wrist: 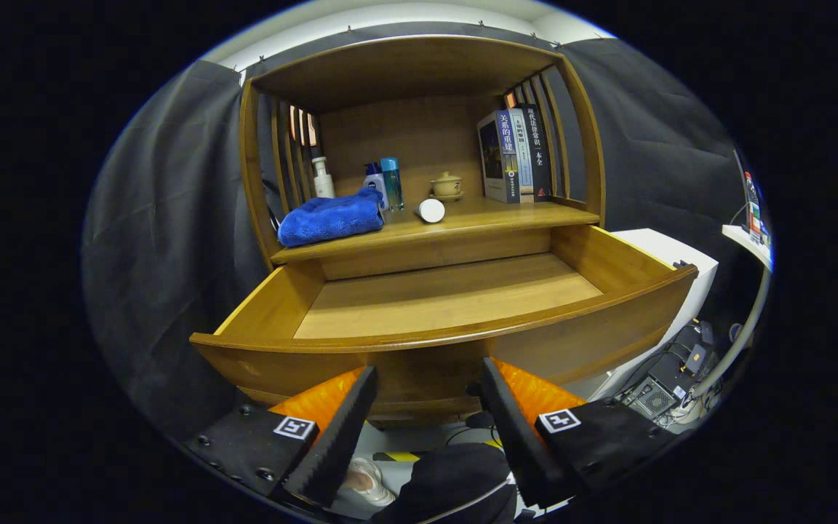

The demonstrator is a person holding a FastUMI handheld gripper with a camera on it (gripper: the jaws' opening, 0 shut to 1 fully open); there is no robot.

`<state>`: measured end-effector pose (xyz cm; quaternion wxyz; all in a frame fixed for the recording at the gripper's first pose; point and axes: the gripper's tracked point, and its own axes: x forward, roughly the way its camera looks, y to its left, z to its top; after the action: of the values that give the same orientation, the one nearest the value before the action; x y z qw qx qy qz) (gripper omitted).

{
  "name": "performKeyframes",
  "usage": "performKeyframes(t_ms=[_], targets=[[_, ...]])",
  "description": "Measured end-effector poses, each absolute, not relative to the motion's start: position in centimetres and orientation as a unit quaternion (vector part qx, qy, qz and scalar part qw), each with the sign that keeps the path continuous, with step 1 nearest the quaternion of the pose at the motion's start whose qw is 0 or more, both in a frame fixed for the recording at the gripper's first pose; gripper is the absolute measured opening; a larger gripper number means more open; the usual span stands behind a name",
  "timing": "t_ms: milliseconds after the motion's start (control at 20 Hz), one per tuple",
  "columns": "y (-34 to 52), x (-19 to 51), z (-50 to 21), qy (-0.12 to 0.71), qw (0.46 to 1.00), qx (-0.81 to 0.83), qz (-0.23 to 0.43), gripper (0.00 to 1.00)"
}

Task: Pull open the drawer, take out the items inside it, and place them on the countertop above the cabinet.

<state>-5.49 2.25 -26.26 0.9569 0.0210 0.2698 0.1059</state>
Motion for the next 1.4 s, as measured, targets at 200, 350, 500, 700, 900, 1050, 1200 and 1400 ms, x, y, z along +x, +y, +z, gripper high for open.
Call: performKeyframes(t_ms=[200, 350, 500, 700, 900, 1050, 1200, 1400], targets=[[3.3, -2.9, -26.4, 0.273, 0.955, 0.034, 0.108, 0.96], [3.9, -0.7, -26.1, 0.266, 0.957, 0.034, 0.109, 0.97], [4.3, 1.2, -26.3, 0.267, 0.957, 0.032, 0.109, 0.97], [4.6, 3.3, -26.9, 0.270, 0.956, 0.027, 0.111, 0.97], [5.0, 5.3, -27.2, 0.272, 0.955, 0.026, 0.112, 0.97], [5.4, 6.8, -27.5, 0.273, 0.955, 0.024, 0.112, 0.97], [5.9, 8.4, -27.8, 0.278, 0.954, 0.023, 0.113, 0.97], [6.5, 10.5, -28.2, 0.280, 0.953, 0.015, 0.112, 0.98]])
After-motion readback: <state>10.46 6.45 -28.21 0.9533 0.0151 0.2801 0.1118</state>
